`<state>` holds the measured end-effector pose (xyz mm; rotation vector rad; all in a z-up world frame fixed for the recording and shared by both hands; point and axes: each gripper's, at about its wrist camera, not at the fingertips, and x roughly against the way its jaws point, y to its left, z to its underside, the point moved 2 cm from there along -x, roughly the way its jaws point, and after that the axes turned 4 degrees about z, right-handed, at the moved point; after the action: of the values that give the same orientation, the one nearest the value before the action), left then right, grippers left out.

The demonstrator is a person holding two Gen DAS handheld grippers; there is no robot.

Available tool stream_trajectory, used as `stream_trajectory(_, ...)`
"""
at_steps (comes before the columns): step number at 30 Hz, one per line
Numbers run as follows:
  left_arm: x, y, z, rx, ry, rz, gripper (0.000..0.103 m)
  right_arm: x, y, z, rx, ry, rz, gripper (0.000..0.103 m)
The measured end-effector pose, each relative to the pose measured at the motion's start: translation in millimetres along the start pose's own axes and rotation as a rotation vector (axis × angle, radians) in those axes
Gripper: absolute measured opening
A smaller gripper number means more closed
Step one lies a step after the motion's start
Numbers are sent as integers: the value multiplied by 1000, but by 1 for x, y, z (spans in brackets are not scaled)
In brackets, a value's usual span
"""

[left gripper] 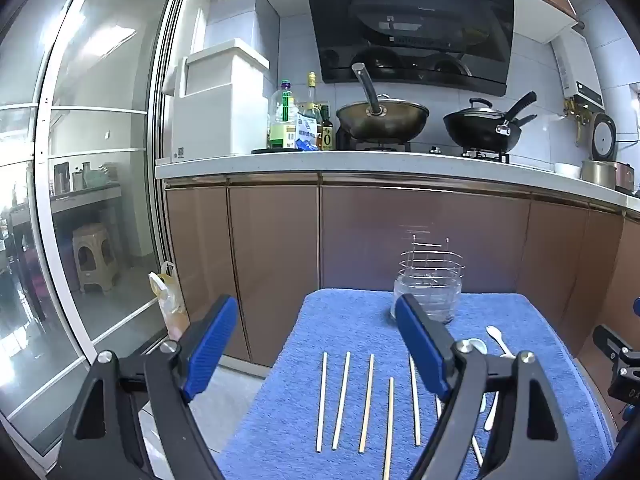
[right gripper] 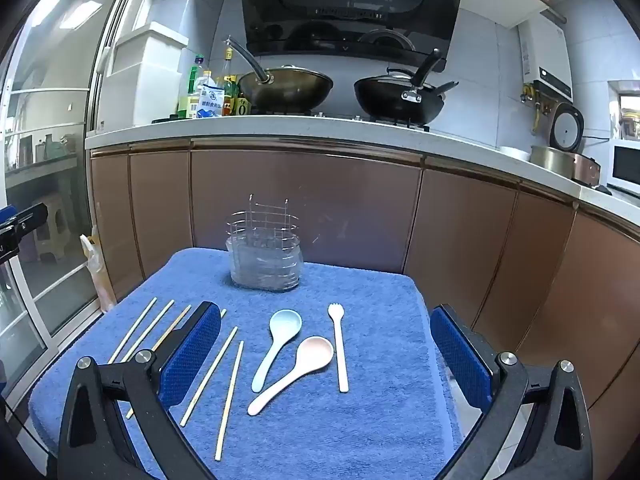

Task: Organize utensils

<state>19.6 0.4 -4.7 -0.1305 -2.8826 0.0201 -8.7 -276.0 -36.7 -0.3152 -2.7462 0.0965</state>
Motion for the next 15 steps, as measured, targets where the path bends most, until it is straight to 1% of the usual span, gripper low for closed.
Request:
stream_trajectory(1, 0, 0, 0, 0, 5, 9, 81, 1, 0, 0, 5, -21, 1, 103)
stream_trajectory(2, 0, 0, 0, -1, 9, 16, 81, 2, 1, 0, 4, -23, 0, 103)
stream_trajectory(3, 0, 4, -1, 6, 4, 6, 81, 2, 1, 0, 2, -24, 0, 103)
stream_trajectory(7, 4, 0, 0, -21, -10, -14, 81, 4, -4, 0, -8, -16, -10, 103)
stream_trajectory(10, 1, 2, -1, -11, -5, -25, 81, 3, -6, 0, -17, -13, -9, 103)
stream_trajectory(11, 1, 3, -1, -8, -10, -31, 81, 8, -9, -5, -18, -33, 13, 103)
stream_trajectory(15, 3, 4, -2, 5, -26, -45, 81, 11, -7, -1, -19, -54, 9, 103)
